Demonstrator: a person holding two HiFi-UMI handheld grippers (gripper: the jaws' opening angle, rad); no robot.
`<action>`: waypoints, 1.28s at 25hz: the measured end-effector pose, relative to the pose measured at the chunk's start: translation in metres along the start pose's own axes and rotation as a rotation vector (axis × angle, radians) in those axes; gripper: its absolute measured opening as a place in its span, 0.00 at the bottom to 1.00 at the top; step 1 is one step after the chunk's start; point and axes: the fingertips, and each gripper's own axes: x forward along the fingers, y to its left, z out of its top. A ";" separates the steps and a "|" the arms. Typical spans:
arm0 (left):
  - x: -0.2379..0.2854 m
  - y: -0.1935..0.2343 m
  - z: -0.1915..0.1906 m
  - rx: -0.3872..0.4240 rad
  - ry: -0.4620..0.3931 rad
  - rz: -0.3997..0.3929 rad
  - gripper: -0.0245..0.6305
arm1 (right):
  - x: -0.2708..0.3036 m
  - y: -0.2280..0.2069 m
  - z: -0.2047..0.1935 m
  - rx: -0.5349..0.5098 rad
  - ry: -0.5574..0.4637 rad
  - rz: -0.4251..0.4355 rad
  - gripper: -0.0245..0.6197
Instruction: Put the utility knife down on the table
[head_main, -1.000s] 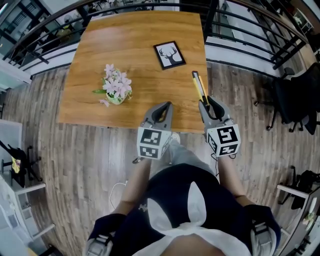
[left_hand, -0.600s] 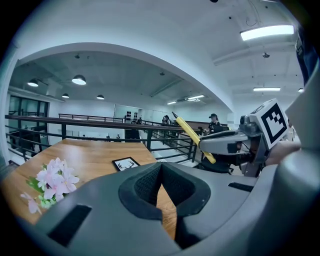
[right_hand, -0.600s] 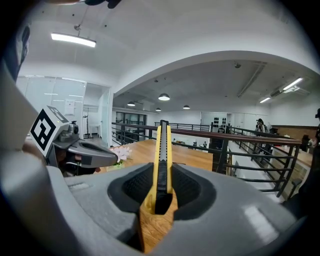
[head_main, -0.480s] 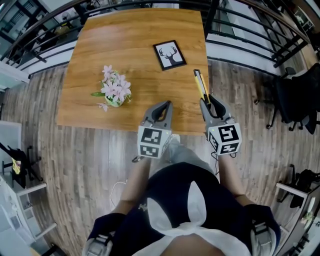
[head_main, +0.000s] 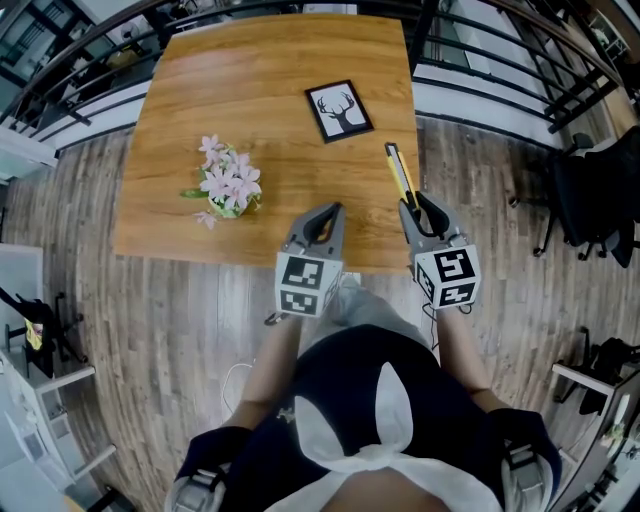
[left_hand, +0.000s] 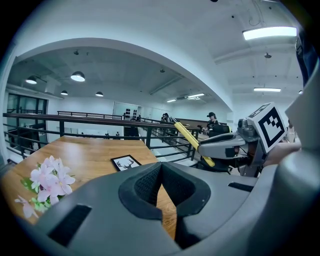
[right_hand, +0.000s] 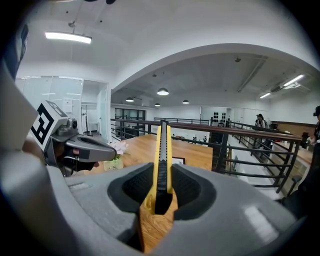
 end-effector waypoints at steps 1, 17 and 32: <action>0.001 0.001 0.000 -0.004 0.003 0.002 0.06 | 0.002 -0.001 -0.001 0.000 0.004 0.002 0.21; 0.018 0.012 -0.007 -0.028 0.031 0.000 0.06 | 0.026 -0.005 -0.022 0.005 0.066 0.029 0.21; 0.030 0.018 -0.013 -0.039 0.055 -0.002 0.06 | 0.044 -0.001 -0.041 -0.003 0.113 0.068 0.21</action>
